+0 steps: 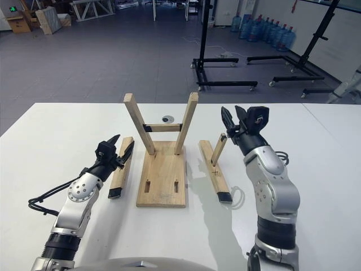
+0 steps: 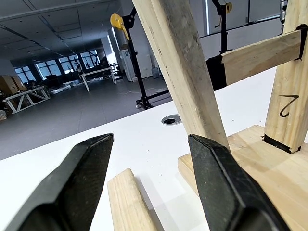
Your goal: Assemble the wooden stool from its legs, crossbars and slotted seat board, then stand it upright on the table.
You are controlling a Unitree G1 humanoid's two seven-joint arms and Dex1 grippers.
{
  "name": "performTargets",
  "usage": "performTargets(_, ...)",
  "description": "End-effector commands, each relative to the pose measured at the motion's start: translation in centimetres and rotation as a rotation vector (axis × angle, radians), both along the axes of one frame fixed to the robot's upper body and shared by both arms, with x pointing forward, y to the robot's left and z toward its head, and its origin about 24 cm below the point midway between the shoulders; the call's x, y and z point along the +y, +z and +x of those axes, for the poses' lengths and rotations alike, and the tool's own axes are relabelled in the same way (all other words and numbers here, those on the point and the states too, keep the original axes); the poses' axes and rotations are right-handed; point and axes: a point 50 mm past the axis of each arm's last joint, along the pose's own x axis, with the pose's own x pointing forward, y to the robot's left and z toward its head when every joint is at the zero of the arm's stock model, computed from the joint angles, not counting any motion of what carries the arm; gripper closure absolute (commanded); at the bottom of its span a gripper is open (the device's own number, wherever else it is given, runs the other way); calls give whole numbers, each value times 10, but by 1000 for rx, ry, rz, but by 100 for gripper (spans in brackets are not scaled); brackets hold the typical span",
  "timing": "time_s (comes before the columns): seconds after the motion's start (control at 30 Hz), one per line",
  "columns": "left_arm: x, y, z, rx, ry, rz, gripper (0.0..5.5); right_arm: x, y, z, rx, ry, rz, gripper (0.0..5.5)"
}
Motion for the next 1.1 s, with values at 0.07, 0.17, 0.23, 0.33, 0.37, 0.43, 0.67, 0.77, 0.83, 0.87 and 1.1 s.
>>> performTargets(0.07,-3,1,4,-13,-14,12,267,2,23,21,-5,-69,-78,327)
performTargets(0.17,-5,0,3,-11,-16,12,267,3,17,27,41,-98,-117,327)
performTargets(0.23,-6,-2,2,-5,-18,12,267,9,-15,30,188,-70,-173,327)
performTargets(0.33,-10,-5,1,5,-31,16,267,10,-91,15,490,-48,-249,327)
performTargets(0.37,-10,-5,1,6,-32,17,267,11,-104,9,538,-42,-232,327)
performTargets(0.43,-8,-4,1,3,-27,23,267,15,-106,5,540,-25,-195,327)
performTargets(0.67,-7,-4,2,-3,-18,24,267,3,-69,16,347,-91,-87,327)
performTargets(0.77,-6,-6,-1,4,-14,20,267,-10,-35,10,143,-135,6,327)
performTargets(0.83,-5,-8,-4,6,-21,37,267,-14,-3,3,-2,-128,78,327)
performTargets(0.87,-3,-7,-4,2,-19,43,267,-15,9,1,-47,-116,102,327)
performTargets(1.1,-3,-4,-11,-9,-6,44,267,-30,-56,-47,279,-49,111,283)
